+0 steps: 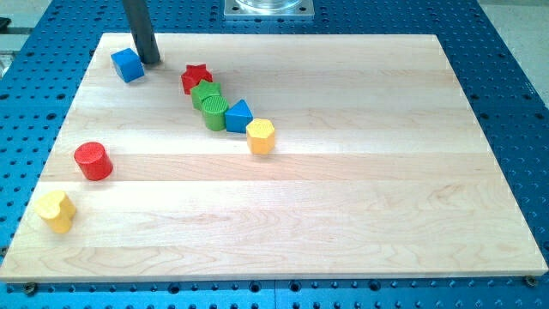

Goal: Move the blue cube to the top of the red circle

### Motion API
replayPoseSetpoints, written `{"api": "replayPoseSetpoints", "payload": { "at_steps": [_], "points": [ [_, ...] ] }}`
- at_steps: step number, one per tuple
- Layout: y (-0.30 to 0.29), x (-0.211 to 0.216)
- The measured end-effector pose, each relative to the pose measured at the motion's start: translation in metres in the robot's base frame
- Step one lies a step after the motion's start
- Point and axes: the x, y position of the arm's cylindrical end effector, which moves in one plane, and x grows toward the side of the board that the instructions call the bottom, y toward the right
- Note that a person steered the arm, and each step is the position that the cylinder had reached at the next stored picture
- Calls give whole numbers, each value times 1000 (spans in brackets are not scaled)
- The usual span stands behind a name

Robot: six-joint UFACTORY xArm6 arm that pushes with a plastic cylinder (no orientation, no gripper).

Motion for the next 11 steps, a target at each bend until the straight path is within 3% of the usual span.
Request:
{"api": "replayPoseSetpoints", "payload": {
  "at_steps": [5, 6, 7, 8, 9, 10, 11],
  "points": [
    [-13, 6],
    [-16, -32],
    [-57, 37],
    [-19, 84],
    [-21, 46],
    [20, 47],
    [3, 103]
  ]
}}
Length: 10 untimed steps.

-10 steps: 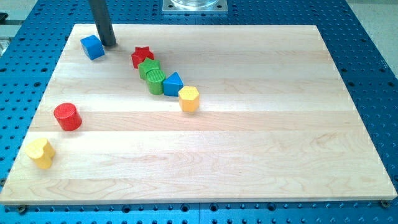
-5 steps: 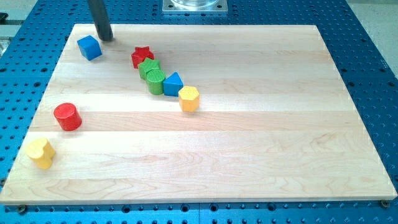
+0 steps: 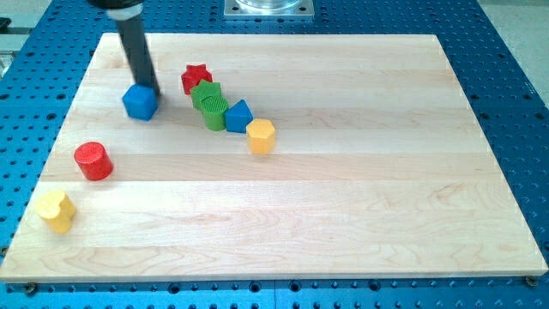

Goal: Move the blue cube to the top of the red circle

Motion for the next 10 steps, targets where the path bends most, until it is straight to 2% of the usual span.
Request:
{"api": "replayPoseSetpoints", "payload": {
  "at_steps": [1, 2, 3, 4, 5, 7, 9, 10],
  "points": [
    [-18, 33],
    [36, 18],
    [73, 49],
    [34, 80],
    [7, 82],
    [17, 50],
    [9, 44],
    [59, 92]
  ]
}}
